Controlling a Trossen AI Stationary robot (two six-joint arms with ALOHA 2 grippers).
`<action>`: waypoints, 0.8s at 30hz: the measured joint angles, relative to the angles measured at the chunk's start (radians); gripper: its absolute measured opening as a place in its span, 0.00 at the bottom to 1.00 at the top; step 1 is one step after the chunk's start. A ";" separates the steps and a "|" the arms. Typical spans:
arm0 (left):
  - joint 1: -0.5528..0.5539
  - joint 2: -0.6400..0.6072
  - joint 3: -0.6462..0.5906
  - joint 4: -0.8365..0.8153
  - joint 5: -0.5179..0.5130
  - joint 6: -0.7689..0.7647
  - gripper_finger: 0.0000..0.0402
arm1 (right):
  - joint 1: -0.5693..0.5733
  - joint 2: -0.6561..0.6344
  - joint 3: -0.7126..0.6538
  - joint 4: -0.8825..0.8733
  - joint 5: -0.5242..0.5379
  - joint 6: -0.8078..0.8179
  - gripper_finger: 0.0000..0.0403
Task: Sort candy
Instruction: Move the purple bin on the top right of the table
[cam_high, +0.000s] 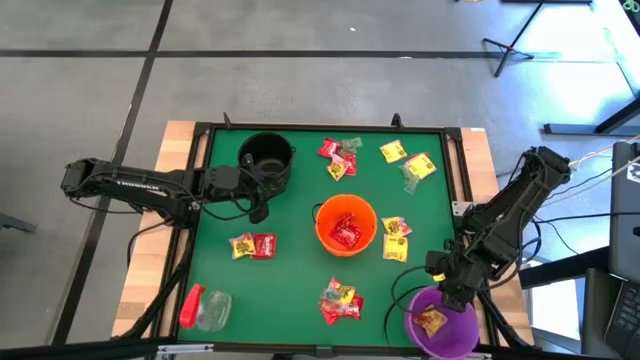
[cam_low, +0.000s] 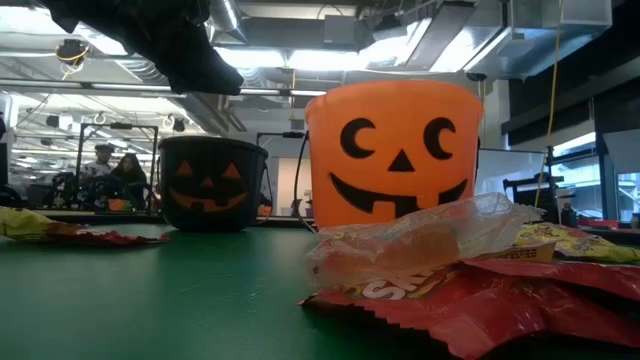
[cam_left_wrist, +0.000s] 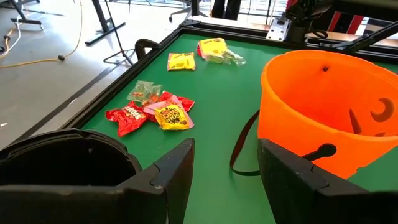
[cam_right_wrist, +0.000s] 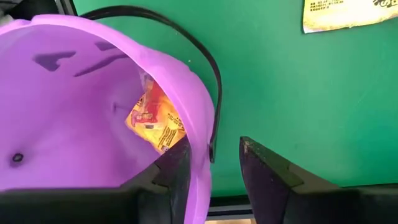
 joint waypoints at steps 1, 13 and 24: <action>0.000 0.000 0.000 0.000 0.000 0.000 0.42 | 0.000 0.000 0.000 0.000 0.000 -0.006 0.33; 0.000 0.000 0.000 0.000 0.001 0.000 0.42 | -0.053 -0.004 0.000 -0.151 0.046 -0.115 0.02; 0.000 0.000 0.000 -0.016 0.001 0.000 0.42 | -0.147 -0.015 0.001 -0.151 0.051 -0.221 0.15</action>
